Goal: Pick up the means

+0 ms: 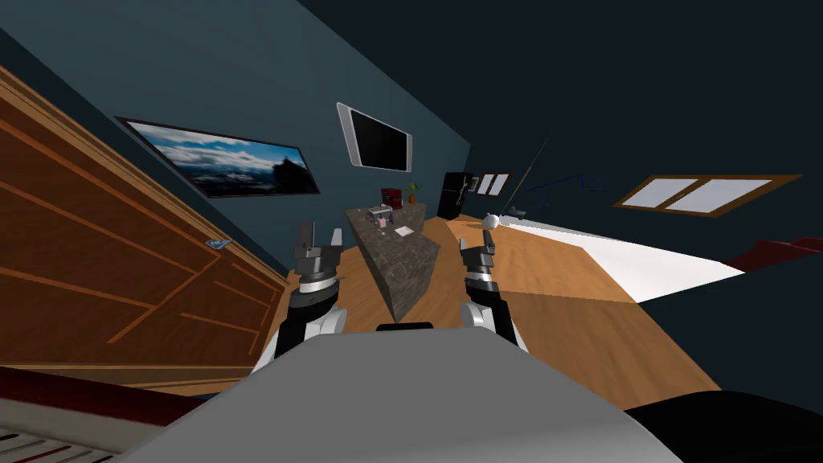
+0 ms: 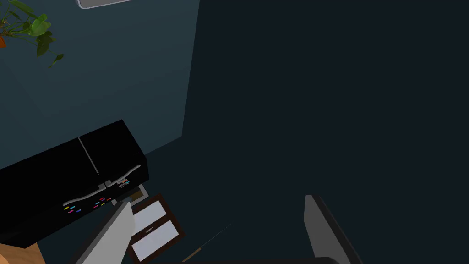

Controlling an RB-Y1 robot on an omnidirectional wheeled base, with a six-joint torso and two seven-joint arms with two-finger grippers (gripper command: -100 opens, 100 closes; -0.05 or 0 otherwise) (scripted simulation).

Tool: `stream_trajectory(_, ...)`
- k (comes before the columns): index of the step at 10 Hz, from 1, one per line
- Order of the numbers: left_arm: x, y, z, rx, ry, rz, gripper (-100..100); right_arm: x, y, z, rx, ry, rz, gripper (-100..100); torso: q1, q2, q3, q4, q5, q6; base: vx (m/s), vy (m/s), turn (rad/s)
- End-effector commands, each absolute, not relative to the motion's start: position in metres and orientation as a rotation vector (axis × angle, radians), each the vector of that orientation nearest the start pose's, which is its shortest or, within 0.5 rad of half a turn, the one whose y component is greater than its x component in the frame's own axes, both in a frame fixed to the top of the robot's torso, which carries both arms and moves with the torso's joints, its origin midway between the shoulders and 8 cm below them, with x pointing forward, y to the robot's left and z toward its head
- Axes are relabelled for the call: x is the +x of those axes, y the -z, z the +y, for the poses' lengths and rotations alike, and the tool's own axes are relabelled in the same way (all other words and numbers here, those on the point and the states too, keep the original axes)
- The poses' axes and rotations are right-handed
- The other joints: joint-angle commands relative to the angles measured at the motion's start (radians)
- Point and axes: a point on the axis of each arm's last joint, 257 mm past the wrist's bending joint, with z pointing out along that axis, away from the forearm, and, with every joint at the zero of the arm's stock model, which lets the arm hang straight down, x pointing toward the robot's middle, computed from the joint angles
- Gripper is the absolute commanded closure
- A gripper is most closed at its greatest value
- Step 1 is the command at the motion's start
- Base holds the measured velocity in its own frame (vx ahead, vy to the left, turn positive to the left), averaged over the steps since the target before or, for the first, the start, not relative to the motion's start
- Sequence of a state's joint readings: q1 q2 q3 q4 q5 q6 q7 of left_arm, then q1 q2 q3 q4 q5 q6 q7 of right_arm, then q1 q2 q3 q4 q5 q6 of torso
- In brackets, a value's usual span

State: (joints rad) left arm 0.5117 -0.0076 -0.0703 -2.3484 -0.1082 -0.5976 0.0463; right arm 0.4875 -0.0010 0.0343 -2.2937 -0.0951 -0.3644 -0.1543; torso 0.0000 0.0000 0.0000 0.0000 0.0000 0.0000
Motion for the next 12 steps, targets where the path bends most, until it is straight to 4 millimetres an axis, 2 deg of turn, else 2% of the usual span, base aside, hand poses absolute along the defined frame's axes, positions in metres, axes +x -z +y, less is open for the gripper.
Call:
stream_trajectory(1,0.32,-0.062,0.233,-0.474,1.379,0.597,-100,0.365,-0.007,-0.278,0.874,-1.519,0.583,0,0.0,0.0,0.0,0.0,0.0,0.0,-0.007,-0.016,-0.019)
stream_trajectory(4,0.336,-0.049,0.223,-0.444,1.362,0.702,-100,0.365,-0.007,-0.278,0.874,-1.519,0.583,0,-0.003,0.001,0.001,0.0,-0.001,0.0,-0.026,-0.053,-0.036)
stream_trajectory(8,0.37,-0.028,0.212,-0.409,1.3,0.854,-100,0.365,-0.007,-0.278,0.874,-1.52,0.583,0,-0.007,0.003,0.002,0.001,-0.002,0.0,-0.04,-0.107,-0.06)
stream_trajectory(9,0.37,-0.028,0.213,-0.411,1.299,0.856,-100,0.365,-0.007,-0.278,0.874,-1.52,0.583,0,-0.008,0.003,0.002,0.001,-0.002,0.0,-0.025,-0.083,-0.021)
stream_trajectory(12,0.4,-0.013,0.208,-0.379,1.224,0.965,-100,0.365,-0.007,-0.278,0.874,-1.52,0.583,0,-0.006,0.003,0.002,0.001,-0.001,0.0,-0.046,-0.094,-0.078)
